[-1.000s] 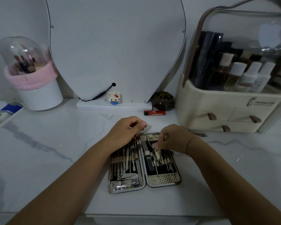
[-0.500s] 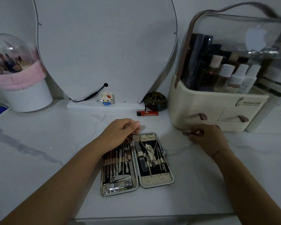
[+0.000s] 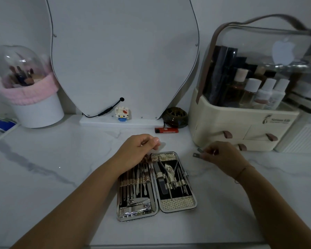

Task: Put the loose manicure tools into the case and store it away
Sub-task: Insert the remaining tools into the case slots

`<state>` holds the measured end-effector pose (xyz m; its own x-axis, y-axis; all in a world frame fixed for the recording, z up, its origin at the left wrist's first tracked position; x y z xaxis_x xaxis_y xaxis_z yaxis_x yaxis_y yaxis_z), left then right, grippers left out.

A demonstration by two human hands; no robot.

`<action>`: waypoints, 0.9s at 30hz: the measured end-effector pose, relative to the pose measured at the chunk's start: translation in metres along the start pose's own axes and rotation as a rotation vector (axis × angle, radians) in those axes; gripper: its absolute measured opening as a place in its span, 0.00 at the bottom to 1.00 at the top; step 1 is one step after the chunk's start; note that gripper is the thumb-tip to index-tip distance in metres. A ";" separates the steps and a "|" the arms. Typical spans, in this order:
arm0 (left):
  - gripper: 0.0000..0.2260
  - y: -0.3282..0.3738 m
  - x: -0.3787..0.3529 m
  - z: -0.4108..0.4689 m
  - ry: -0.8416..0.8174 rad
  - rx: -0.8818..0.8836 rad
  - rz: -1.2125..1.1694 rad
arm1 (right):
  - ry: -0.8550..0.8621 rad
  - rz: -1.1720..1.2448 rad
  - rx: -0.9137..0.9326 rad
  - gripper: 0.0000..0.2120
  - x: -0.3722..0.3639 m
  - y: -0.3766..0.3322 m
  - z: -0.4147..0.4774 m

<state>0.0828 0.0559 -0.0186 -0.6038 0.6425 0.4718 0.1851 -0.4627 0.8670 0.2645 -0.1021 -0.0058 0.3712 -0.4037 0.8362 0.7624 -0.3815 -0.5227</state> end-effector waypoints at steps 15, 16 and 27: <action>0.08 0.013 0.003 -0.001 0.063 -0.052 -0.081 | -0.065 0.583 0.085 0.03 -0.037 -0.080 0.020; 0.08 0.012 0.003 0.000 0.067 -0.048 -0.059 | -0.056 0.596 0.087 0.03 -0.037 -0.079 0.019; 0.18 0.003 0.009 0.001 0.126 0.092 -0.129 | -0.039 1.039 0.104 0.07 -0.030 -0.079 0.015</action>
<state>0.0786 0.0609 -0.0121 -0.7185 0.6087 0.3366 0.1660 -0.3199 0.9328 0.2016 -0.0475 0.0130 0.8855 -0.4645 -0.0114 0.0990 0.2126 -0.9721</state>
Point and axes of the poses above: each hand's wrist, its own z-axis towards the middle knuckle, its own x-axis out of the back of the hand, y = z × x, the point moved 7 cm from there along z, towards the middle knuckle, and after that the axes turned 1 degree about y, right-handed, at the moved point
